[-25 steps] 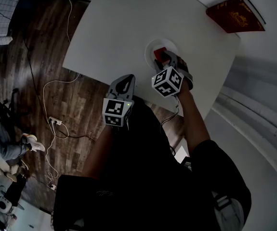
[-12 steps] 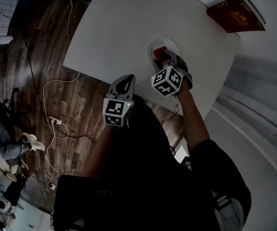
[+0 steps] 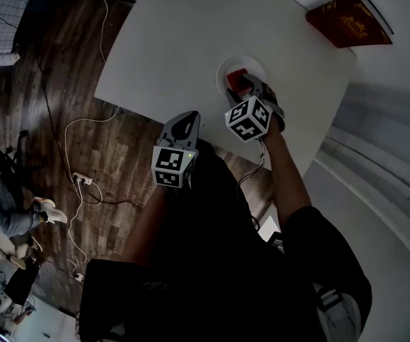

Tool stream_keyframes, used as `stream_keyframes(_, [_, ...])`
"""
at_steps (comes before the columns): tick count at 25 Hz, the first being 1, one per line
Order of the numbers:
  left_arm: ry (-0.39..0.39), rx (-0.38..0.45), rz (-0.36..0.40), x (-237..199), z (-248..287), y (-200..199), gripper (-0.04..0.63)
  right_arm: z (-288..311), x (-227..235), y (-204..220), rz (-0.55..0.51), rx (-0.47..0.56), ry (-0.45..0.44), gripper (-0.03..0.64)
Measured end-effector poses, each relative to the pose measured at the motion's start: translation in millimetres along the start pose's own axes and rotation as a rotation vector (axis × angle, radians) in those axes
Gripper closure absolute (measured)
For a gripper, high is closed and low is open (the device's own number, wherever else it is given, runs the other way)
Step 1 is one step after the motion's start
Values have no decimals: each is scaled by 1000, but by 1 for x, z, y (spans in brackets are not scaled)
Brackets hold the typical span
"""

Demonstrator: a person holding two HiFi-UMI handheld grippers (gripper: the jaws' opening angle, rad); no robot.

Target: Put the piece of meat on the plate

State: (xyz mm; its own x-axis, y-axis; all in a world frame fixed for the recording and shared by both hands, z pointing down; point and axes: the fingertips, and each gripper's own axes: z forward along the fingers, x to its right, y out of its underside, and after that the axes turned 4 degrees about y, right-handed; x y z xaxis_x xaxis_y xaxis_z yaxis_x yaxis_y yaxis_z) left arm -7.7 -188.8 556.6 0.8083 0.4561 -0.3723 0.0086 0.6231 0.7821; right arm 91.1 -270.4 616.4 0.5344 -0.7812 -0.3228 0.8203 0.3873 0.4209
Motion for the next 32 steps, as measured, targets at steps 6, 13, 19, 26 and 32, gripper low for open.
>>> stream_keyframes(6, [-1,-4,6,-1,-2,1,594,0,-3,-1,13,4,-2,377])
stream_keyframes(13, [1,-6,5,0,-4,1,594,-4,-4,-3,63,28,-14,377])
stream_keyframes(19, [6,-7,11,0,-7,4,594,-11,-3,-6,71,43,8,377])
stream_keyframes(26, [20,-4,28,4,-11,1,594,-24,-6,-10,116,72,24,388])
stream_keyframes(32, [55,-2,44,13,-11,-2,594,-41,-4,-14,170,107,81,495])
